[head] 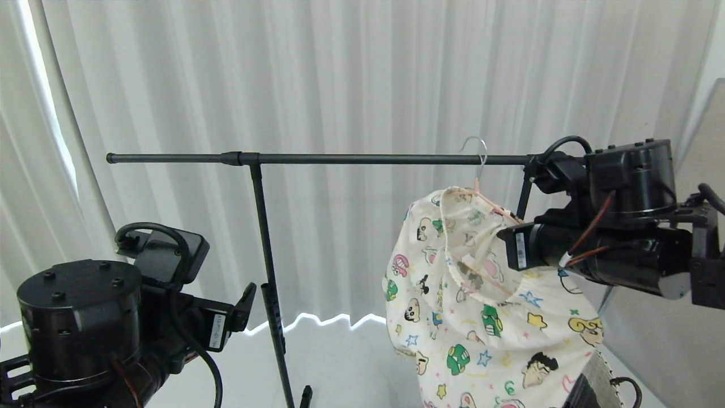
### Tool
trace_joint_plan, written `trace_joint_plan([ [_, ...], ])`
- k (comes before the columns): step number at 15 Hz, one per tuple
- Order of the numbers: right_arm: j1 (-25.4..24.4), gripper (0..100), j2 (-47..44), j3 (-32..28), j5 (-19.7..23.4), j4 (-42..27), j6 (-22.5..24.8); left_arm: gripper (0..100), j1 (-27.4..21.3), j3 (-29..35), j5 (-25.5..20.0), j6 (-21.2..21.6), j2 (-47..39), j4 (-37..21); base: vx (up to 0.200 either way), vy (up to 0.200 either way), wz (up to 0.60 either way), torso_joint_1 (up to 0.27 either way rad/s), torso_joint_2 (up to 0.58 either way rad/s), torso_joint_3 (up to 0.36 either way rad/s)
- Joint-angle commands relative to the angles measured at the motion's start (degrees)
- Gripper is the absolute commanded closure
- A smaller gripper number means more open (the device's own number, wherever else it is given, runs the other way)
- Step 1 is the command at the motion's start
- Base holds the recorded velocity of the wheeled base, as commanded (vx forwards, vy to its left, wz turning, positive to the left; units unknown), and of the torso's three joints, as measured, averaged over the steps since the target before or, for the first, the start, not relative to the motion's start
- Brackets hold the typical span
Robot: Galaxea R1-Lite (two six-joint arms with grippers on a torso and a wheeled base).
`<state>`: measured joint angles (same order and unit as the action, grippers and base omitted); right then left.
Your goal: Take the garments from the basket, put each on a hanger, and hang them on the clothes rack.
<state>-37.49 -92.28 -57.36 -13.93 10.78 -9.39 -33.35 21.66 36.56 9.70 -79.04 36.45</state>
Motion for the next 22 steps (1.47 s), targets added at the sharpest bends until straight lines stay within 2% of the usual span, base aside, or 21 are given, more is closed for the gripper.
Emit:
trace_joint_plan([
  [1,0.0,100,-6.2,-6.2,-2.6,0.0,-0.7,0,0.0,1.0,0.0,0.1,-0.1,0.1,0.000,0.000,0.00,0.000,0.00,0.000],
  [4,0.0,100,-7.5,-8.2,-4.0,0.0,-0.5,0,0.0,1.9,0.1,0.1,-0.1,0.1,0.000,0.000,0.00,0.000,0.00,0.000],
  [19,-2.1,100,-7.5,-7.9,-4.1,0.1,0.2,0,0.0,1.9,0.1,0.0,0.0,0.0,0.200,0.000,0.00,0.001,0.00,0.003],
  [22,-2.9,100,-7.9,-7.7,-4.2,0.0,0.1,0,-1.2,1.7,0.1,-0.1,-0.1,1.7,0.000,0.000,0.00,0.000,0.00,0.000],
])
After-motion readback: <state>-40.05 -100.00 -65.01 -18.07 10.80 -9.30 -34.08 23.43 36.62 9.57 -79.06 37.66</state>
